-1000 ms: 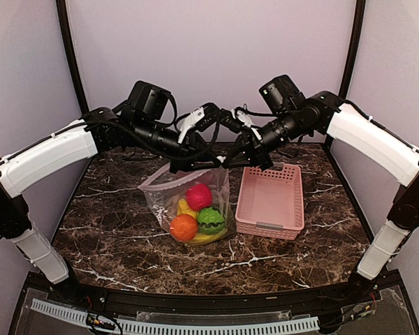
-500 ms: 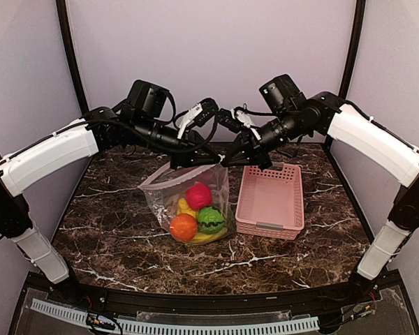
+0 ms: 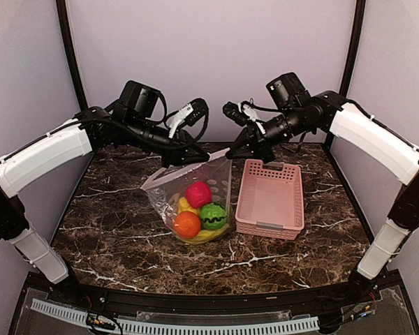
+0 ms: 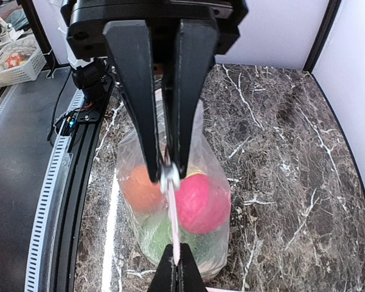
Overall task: Place the food in the zip-top bag and seal the zipper
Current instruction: Zip the zipper of the food storage bag.
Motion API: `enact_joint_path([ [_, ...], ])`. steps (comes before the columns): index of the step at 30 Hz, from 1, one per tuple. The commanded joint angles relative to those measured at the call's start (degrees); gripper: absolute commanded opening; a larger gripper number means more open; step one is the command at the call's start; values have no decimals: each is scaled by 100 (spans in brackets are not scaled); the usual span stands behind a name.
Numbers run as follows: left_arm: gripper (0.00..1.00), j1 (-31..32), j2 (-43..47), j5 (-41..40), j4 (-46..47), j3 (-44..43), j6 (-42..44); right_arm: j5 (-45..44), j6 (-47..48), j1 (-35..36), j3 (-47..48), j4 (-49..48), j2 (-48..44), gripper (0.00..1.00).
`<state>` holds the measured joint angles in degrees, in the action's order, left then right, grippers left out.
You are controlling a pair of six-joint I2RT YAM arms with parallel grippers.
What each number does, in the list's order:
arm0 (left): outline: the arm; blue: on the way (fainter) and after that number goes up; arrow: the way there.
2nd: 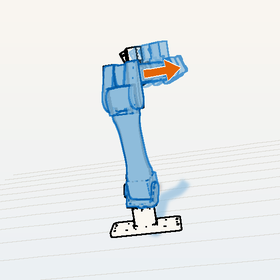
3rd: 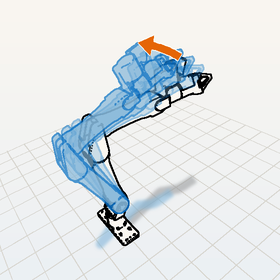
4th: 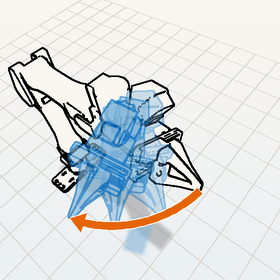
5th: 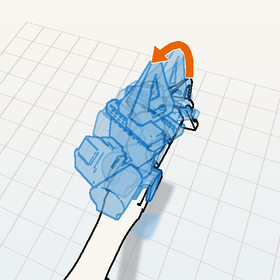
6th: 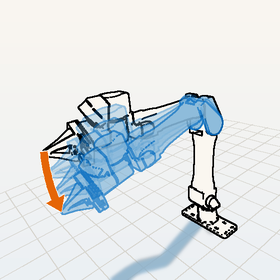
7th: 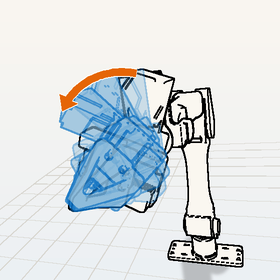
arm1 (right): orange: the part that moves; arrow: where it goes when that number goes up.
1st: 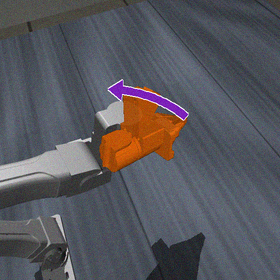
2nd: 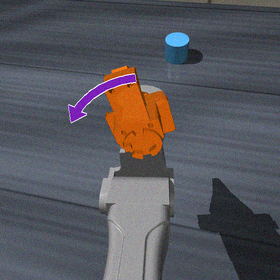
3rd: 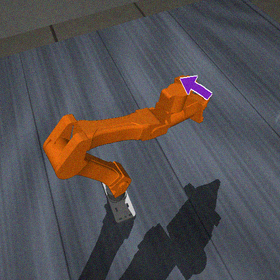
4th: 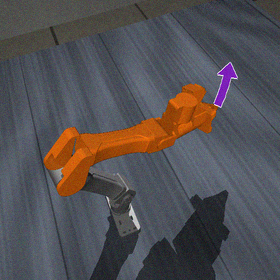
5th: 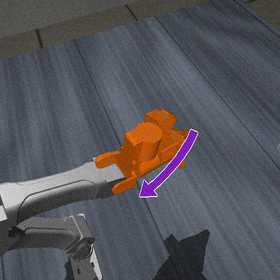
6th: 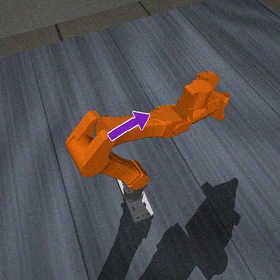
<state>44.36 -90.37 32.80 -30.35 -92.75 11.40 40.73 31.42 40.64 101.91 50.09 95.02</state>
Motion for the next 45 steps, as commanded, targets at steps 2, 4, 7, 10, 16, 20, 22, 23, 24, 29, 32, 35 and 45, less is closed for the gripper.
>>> enact_joint_path([
  [2, 1, -190, 467, -528, -901, 411, 193, 212, -56, -363, -51, -182, -186, 0],
  [4, 1, -224, 587, -600, -919, 552, 196, 195, -53, -449, -82, -203, -187, 0],
  [7, 1, -276, 834, -678, -940, 767, 205, 151, -64, -639, -127, -269, -188, 0],
  [10, 1, -321, 1042, -788, -960, 1051, 198, 133, -82, -831, -164, -311, -194, 0],
  [16, 1, -364, 1648, -995, -1003, 1642, 98, 124, -101, -1094, -290, -410, -213, 0],
  [20, 1, -366, 2062, -1168, -969, 2086, -12, 127, -115, -1187, -344, -450, -212, 0],
  [22, 1, -371, 2255, -1254, -978, 2270, -79, 137, -127, -1208, -347, -448, -217, 0],
  [23, 1, -374, 2311, -1278, -971, 2382, -121, 137, -135, -1208, -347, -459, -206, 0],
  [24, 1, -375, 2418, -1331, -973, 2432, -143, 157, -134, -1208, -355, -461, -204, 0],
  [29, 1, -374, 2662, -1475, -964, 2697, -249, 275, -177, -1208, -356, -456, -150, 0],
  [32, 1, -375, 2713, -1539, -987, 2725, -254, 297, -191, -1208, -347, -456, -133, 0],
  [35, 1, -375, 2737, -1624, -1031, 2755, -230, 285, -176, -1210, -379, -458, -142, 0],
  [45, 1, -375, 2743, -1682, -1062, 2821, -188, 295, -189, -1210, -392, -476, -130, 0],
])
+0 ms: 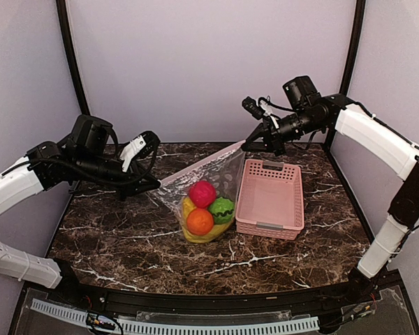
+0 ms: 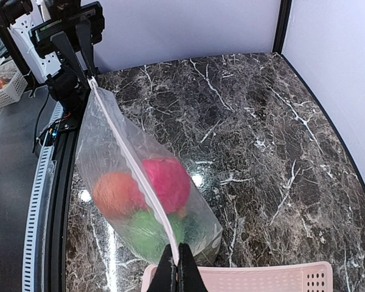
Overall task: Place the food in the zip-top bag and seal the zipper
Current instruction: Zip the zipper of the food storage bag.
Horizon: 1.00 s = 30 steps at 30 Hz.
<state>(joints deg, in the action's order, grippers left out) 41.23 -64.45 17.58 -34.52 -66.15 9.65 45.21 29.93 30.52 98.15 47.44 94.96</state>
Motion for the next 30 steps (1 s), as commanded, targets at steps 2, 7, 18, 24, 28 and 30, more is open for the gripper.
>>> enact_joint_path([
  [2, 1, -67, 178, -179, -611, 194, -21, -161, -46, -197, -7, -209, -110, 0],
  [7, 1, -69, 206, -192, -564, 234, -22, -142, -58, -196, -5, -201, -88, 0],
  [18, 56, -89, 289, -232, 844, 778, -1055, -30, -36, -196, 8, -173, -3, 0],
  [24, 66, -89, 935, 126, 3218, 2309, -2228, 36, -49, -187, 72, -141, 46, 0],
  [28, 58, -92, 1119, 126, 4143, 2793, -2333, 62, -49, -187, 111, -136, 101, 0],
  [30, 52, -89, 1126, 72, 4253, 2868, -2281, 75, -57, -187, 146, -123, 142, 0],
])
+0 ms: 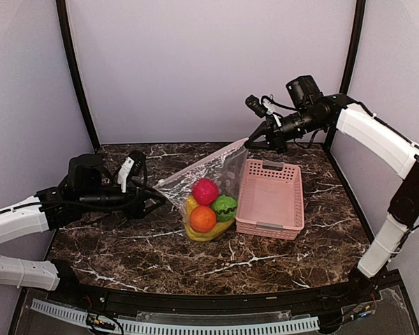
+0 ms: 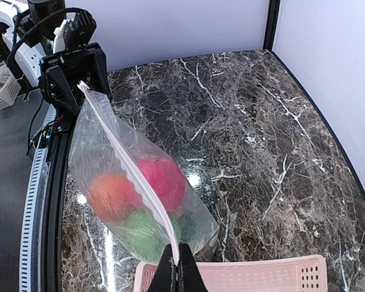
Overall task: Place the food in the zip-top bag and seal the zipper
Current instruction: Zip the zipper of the food storage bag, then adjust the zipper food storage bag at the center of the board.
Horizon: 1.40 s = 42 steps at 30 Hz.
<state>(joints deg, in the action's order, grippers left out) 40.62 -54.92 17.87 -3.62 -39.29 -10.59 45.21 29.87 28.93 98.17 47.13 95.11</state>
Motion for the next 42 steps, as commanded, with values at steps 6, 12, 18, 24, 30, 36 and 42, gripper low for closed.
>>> enact_joint_path([
  [6, 38, -28, 54, 78, 1449, 294, -174, 126, -86, -29, 232, -44, 223, 0],
  [12, 25, -28, -183, 107, 1387, 179, 9, 137, -112, -22, 320, -16, 270, 0],
  [18, 38, -32, -485, 169, 1108, -52, 264, 139, -119, -19, 391, 14, 324, 0],
  [24, 18, -38, -674, 266, 1176, -78, 319, 128, -113, -19, 396, 8, 349, 0],
  [30, 1, -110, -589, -140, 1150, -218, 671, 85, -66, -28, 546, -118, 526, 0],
  [36, 1, -610, -1037, -318, 1151, -937, 1341, 37, -141, -32, 1834, -389, 1434, 0],
  [42, 1, -999, -1200, -324, 840, -1594, 1930, 210, -130, -29, 2569, -554, 1705, 0],
])
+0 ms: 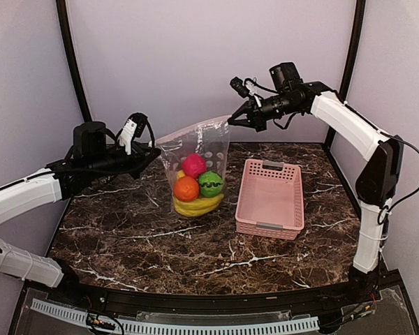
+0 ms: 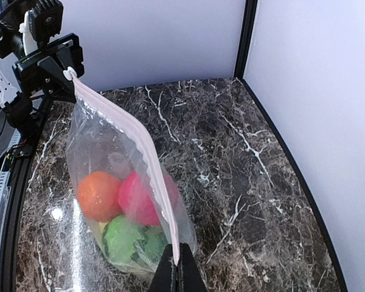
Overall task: Place the food in the zip-top bag and seal the zipper
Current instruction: Adjust the zipper food storage bag at the center of the board, then reset both arms
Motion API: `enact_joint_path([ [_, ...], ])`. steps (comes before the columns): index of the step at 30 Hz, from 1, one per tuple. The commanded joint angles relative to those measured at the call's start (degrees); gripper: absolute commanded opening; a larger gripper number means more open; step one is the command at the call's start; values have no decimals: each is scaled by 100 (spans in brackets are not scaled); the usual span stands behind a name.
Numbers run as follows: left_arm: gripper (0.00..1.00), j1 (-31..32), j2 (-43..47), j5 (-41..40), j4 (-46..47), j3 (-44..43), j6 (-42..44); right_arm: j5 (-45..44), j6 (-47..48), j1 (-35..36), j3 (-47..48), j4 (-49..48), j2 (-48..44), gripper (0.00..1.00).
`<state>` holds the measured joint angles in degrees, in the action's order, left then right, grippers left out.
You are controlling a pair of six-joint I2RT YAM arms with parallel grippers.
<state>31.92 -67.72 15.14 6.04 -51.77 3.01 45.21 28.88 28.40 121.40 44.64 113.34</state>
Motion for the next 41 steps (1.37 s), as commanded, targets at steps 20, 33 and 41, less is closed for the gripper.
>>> enact_joint_path([
  [20, 62, -151, 1557, 1209, -2896, 422, 612, 526, 1027, 359, -3786, 383, -2396, 46],
  [33, 99, -151, 1320, -2683, -2997, -868, -113, -1864, -1778, -973, -3690, -1267, -3444, 99],
  [41, 99, -151, 519, -2933, -3176, -1481, -1074, -2983, -2150, -1139, -4082, -1800, -3903, 99],
])
